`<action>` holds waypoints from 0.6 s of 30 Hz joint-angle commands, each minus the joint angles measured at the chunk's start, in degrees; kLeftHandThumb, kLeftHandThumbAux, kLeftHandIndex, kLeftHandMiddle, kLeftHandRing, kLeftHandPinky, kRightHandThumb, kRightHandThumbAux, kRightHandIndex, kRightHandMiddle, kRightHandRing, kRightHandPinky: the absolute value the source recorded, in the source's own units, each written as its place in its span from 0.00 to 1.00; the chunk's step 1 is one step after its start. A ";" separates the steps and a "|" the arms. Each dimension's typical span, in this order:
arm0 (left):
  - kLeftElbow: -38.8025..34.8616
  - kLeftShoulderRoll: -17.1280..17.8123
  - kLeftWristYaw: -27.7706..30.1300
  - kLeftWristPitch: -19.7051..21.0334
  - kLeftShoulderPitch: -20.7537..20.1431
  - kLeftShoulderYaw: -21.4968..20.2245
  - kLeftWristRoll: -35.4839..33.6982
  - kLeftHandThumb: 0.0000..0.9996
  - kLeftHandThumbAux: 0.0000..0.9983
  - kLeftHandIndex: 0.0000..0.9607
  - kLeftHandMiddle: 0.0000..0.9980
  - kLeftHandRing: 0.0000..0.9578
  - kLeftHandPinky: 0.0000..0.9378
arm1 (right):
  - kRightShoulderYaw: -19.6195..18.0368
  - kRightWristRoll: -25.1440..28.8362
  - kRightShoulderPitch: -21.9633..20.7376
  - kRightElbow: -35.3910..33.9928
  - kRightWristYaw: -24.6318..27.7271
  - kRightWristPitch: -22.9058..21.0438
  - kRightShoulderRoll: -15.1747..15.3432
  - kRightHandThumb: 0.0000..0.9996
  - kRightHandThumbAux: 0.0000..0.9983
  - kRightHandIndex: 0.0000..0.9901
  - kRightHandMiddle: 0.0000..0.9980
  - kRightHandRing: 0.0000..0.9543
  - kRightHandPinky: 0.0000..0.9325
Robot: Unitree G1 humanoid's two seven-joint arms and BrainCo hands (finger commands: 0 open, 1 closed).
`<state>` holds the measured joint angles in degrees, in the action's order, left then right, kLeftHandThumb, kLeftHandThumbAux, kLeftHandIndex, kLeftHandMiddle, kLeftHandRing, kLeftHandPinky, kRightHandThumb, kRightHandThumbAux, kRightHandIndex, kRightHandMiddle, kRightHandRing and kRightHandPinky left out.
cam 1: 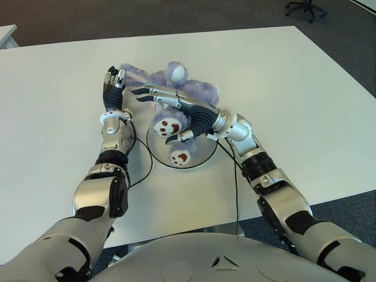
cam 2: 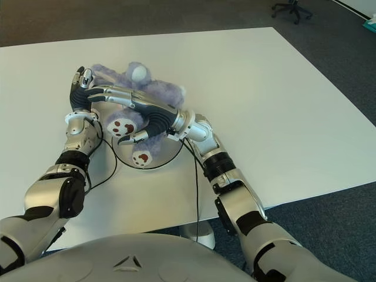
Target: Put the doll into the plate.
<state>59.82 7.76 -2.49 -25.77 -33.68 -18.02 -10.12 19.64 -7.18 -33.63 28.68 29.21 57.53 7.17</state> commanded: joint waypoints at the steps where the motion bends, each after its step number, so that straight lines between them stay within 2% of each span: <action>1: 5.53 -2.35 1.24 0.07 5.61 -0.60 -0.68 0.00 0.47 0.00 0.07 0.07 0.00 | 0.36 -1.61 0.16 0.18 -0.80 -0.42 0.29 0.28 0.36 0.01 0.00 0.00 0.00; 8: 6.06 -2.34 2.16 -1.77 5.93 -0.62 -0.52 0.00 0.45 0.00 0.06 0.06 0.00 | 0.50 -2.20 0.08 -0.15 -1.50 -0.82 0.59 0.27 0.37 0.02 0.00 0.00 0.00; 18: 6.34 -2.52 3.18 -1.64 5.48 -1.49 -0.80 0.00 0.46 0.00 0.08 0.06 0.00 | 0.44 -1.00 0.49 -0.18 -2.04 -1.39 0.05 0.30 0.39 0.03 0.00 0.00 0.00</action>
<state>61.61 7.84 0.02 -27.99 -34.42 -19.14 -10.12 19.73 -8.44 -33.62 28.26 27.35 56.95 7.40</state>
